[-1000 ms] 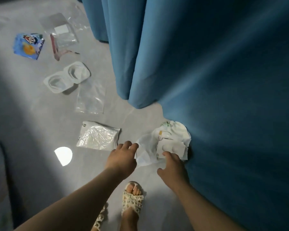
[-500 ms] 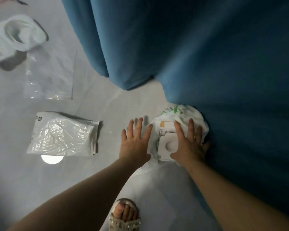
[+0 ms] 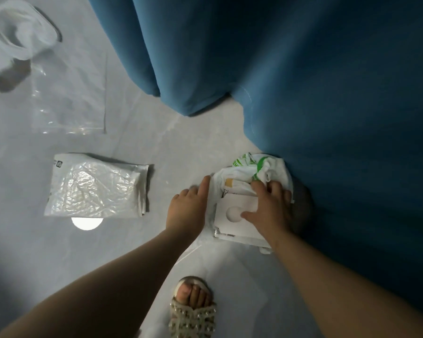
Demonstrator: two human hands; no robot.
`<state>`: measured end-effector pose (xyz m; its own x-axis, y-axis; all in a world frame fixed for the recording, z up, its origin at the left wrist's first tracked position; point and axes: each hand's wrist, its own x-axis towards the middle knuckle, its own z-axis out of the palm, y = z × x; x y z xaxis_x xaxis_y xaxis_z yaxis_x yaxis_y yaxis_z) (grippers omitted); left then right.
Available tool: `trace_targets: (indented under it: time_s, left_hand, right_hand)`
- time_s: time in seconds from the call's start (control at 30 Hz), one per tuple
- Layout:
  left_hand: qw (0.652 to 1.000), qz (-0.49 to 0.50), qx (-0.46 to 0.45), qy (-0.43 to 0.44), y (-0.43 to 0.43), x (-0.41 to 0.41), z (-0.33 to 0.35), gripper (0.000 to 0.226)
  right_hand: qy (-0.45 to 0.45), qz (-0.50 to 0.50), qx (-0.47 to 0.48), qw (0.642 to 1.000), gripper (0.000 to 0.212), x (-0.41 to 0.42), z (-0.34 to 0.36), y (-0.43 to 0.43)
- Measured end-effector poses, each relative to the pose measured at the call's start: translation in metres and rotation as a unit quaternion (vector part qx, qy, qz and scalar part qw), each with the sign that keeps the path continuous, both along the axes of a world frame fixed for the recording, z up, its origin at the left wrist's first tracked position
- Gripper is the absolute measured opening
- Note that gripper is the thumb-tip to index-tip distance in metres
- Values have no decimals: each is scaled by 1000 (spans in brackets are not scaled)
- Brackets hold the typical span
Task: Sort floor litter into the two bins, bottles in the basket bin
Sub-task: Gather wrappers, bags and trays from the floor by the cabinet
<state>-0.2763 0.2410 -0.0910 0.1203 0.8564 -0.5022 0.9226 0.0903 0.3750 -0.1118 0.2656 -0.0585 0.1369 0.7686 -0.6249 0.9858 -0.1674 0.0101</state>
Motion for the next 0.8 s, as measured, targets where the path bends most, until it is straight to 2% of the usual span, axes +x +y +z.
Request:
trace_targets:
  time_s: [0.2, 0.33, 0.5, 0.67, 0.8]
  left_hand:
    - [983, 145, -75, -86, -8, -39, 50, 36]
    - [962, 221, -79, -137, -14, -65, 96, 28]
    - [934, 291, -93, -187, -18, -83, 168, 26]
    - [926, 328, -67, -175, -17, -101, 228, 23]
    - [925, 344, -33, -158, -13, -111, 278, 13]
  right_hand:
    - [87, -59, 13, 994, 36, -32, 33, -23]
    - [138, -86, -1, 987, 14, -48, 70, -31]
    - [151, -80, -34, 985, 15, -65, 131, -30]
    - [208, -145, -8, 967, 31, -78, 193, -28]
    - [247, -198, 27, 948, 33, -79, 244, -22]
